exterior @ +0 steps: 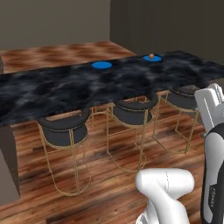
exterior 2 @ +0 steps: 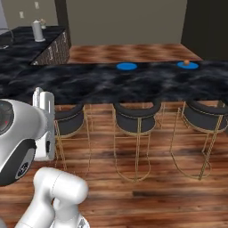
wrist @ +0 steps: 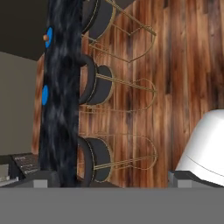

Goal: Transport the fish and onion to the fridge. Place the fish on the rack containing meat and place the onion on the rack containing the vegetable, ensuring meats and vegetables are on different racks.

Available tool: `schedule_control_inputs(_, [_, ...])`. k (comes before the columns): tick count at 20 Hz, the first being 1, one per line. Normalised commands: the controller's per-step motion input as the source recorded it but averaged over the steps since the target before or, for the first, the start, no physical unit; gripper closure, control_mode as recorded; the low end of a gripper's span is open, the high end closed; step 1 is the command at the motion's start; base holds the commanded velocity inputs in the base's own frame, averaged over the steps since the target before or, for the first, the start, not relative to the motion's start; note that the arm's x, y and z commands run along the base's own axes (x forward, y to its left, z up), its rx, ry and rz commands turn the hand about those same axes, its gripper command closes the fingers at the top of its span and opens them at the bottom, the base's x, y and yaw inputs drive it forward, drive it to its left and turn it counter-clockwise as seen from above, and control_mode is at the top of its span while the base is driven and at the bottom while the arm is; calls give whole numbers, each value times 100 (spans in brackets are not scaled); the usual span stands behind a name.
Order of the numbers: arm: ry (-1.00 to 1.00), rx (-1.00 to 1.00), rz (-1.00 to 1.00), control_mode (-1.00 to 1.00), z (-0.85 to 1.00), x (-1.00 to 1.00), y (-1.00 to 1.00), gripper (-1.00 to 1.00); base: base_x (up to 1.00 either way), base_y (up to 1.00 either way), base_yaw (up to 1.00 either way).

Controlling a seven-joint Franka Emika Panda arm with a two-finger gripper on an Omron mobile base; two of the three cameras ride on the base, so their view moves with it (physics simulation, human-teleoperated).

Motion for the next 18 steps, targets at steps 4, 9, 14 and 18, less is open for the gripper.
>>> schedule_control_inputs(4, [0,0,0,100,0,0,0,-100,5,-100,0])
schedule_control_inputs(9, [0,0,0,100,0,0,0,-100,2,-100,0])
schedule_control_inputs(14, [0,0,0,100,0,0,0,-100,0,-100,0])
schedule_control_inputs(18, [0,0,0,100,0,0,0,-100,0,-100,0])
